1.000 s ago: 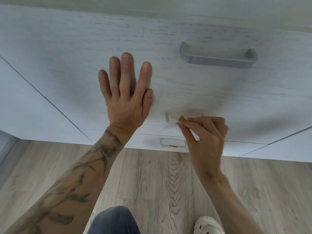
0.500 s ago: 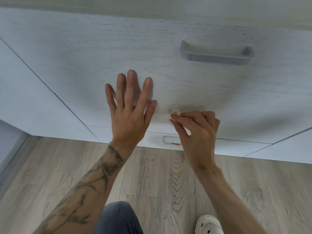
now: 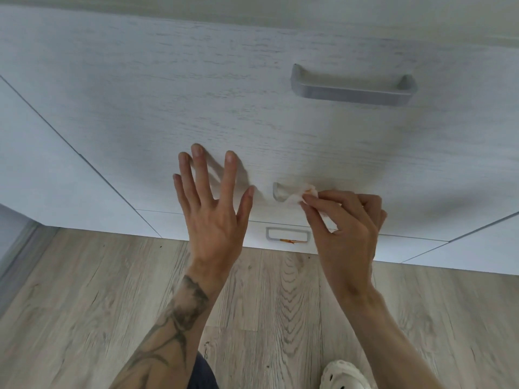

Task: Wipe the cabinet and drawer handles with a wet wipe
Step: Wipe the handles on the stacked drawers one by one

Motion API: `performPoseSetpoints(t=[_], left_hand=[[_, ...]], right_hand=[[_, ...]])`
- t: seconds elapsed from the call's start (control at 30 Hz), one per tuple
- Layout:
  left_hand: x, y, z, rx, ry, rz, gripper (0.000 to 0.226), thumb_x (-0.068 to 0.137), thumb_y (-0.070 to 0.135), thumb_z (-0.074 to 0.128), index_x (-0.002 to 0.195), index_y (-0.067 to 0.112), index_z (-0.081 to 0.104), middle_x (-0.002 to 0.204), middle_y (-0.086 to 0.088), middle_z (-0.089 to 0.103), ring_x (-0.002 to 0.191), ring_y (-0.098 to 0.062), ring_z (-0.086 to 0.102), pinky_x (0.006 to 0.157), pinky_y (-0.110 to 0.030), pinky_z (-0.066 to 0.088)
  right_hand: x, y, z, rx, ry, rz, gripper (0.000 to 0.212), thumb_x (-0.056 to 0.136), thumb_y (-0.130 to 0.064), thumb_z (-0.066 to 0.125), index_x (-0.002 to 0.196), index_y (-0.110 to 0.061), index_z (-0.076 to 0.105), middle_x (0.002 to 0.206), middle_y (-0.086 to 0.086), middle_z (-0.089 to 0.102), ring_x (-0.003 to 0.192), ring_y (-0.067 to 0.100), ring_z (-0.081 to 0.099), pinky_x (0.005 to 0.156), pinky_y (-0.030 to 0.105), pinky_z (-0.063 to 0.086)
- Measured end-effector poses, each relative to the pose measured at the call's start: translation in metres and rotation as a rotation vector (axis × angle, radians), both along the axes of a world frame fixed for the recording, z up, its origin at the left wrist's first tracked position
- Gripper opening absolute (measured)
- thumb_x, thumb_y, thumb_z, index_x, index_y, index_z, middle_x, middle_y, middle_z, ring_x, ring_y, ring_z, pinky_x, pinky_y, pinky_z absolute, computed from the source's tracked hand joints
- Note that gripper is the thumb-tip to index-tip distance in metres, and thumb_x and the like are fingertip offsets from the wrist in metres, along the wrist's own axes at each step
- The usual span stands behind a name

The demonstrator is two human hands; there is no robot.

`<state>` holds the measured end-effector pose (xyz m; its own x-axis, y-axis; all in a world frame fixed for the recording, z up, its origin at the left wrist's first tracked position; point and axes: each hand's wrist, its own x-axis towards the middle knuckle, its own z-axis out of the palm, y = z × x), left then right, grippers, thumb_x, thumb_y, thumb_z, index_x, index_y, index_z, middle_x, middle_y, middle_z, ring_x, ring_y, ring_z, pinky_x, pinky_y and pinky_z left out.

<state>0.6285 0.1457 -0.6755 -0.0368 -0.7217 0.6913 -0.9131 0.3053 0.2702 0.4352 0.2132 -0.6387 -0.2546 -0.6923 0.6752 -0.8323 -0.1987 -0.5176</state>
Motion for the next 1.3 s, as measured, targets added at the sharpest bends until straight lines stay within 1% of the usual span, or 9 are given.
performPoseSetpoints(t=[0.17, 0.37, 0.53, 0.63, 0.87, 1.0, 1.1, 1.23, 1.3], left_hand=[[-0.001, 0.001, 0.001, 0.031, 0.004, 0.010, 0.079, 0.109, 0.042, 0.062, 0.168, 0.019, 0.015, 0.170, -0.032, 0.010, 0.160, -0.053, 0.010, 0.127, -0.067, 0.021], [0.001, 0.002, 0.004, 0.033, -0.008, 0.005, 0.075, 0.110, 0.038, 0.062, 0.167, 0.021, 0.016, 0.170, -0.027, 0.008, 0.160, -0.051, 0.012, 0.127, -0.065, 0.024], [0.014, 0.002, 0.005, 0.032, -0.051, -0.018, 0.067, 0.112, 0.026, 0.059, 0.166, 0.021, 0.020, 0.171, -0.026, 0.010, 0.161, -0.048, 0.011, 0.125, -0.066, 0.027], [0.013, 0.004, 0.005, 0.044, -0.040, -0.025, 0.068, 0.112, 0.025, 0.060, 0.167, 0.022, 0.018, 0.172, -0.026, 0.009, 0.161, -0.047, 0.009, 0.126, -0.066, 0.026], [0.008, 0.004, 0.005, 0.055, -0.020, -0.009, 0.072, 0.111, 0.026, 0.062, 0.166, 0.023, 0.016, 0.171, -0.024, 0.005, 0.161, -0.048, 0.010, 0.126, -0.065, 0.025], [0.009, 0.002, 0.004, 0.043, -0.008, -0.020, 0.074, 0.112, 0.027, 0.061, 0.167, 0.025, 0.012, 0.172, -0.022, 0.003, 0.163, -0.042, 0.002, 0.127, -0.065, 0.024], [0.010, 0.002, 0.002, 0.038, -0.005, -0.019, 0.076, 0.113, 0.028, 0.059, 0.169, 0.027, 0.008, 0.173, -0.022, 0.002, 0.163, -0.037, -0.004, 0.128, -0.064, 0.023], [0.012, 0.000, 0.002, 0.031, -0.010, -0.021, 0.076, 0.113, 0.029, 0.059, 0.169, 0.028, 0.008, 0.173, -0.021, 0.002, 0.163, -0.036, -0.005, 0.128, -0.064, 0.022], [0.010, 0.001, 0.002, 0.033, -0.001, -0.016, 0.075, 0.113, 0.030, 0.058, 0.169, 0.027, 0.009, 0.173, -0.021, 0.002, 0.163, -0.036, -0.005, 0.128, -0.064, 0.022]], right_hand=[[0.027, -0.014, 0.006, 0.007, 0.067, 0.089, 0.011, 0.091, -0.027, 0.082, 0.099, -0.019, 0.084, 0.097, -0.008, 0.075, 0.098, 0.024, 0.057, 0.087, 0.031, 0.034], [0.015, -0.005, 0.002, -0.009, -0.014, 0.003, 0.009, 0.091, -0.029, 0.083, 0.097, -0.023, 0.085, 0.098, -0.011, 0.075, 0.100, 0.023, 0.055, 0.088, 0.027, 0.030], [0.028, -0.016, 0.003, 0.012, 0.012, 0.079, 0.009, 0.089, -0.026, 0.085, 0.097, -0.020, 0.085, 0.095, -0.008, 0.074, 0.100, 0.023, 0.056, 0.089, 0.030, 0.032], [0.029, -0.012, 0.002, -0.002, -0.027, 0.036, 0.009, 0.089, -0.027, 0.086, 0.096, -0.021, 0.084, 0.094, -0.009, 0.074, 0.099, 0.024, 0.056, 0.089, 0.030, 0.031], [0.042, -0.016, 0.007, -0.016, 0.038, -0.034, 0.008, 0.089, -0.027, 0.087, 0.089, -0.020, 0.084, 0.087, -0.007, 0.073, 0.093, 0.025, 0.058, 0.089, 0.033, 0.031], [0.057, -0.021, 0.010, -0.017, 0.002, -0.106, 0.008, 0.087, -0.024, 0.088, 0.083, -0.020, 0.082, 0.084, -0.007, 0.073, 0.092, 0.026, 0.059, 0.087, 0.036, 0.033], [0.061, -0.018, 0.008, -0.027, -0.015, -0.146, 0.007, 0.087, -0.025, 0.087, 0.085, -0.022, 0.082, 0.083, -0.008, 0.072, 0.091, 0.025, 0.058, 0.086, 0.038, 0.034], [0.069, -0.026, 0.012, -0.024, -0.042, -0.187, 0.009, 0.085, -0.023, 0.088, 0.081, -0.021, 0.082, 0.081, -0.007, 0.071, 0.091, 0.027, 0.059, 0.087, 0.036, 0.032], [0.071, -0.026, 0.009, -0.032, -0.053, -0.194, 0.007, 0.086, -0.023, 0.089, 0.084, -0.021, 0.082, 0.082, -0.007, 0.071, 0.092, 0.026, 0.058, 0.085, 0.038, 0.035]])
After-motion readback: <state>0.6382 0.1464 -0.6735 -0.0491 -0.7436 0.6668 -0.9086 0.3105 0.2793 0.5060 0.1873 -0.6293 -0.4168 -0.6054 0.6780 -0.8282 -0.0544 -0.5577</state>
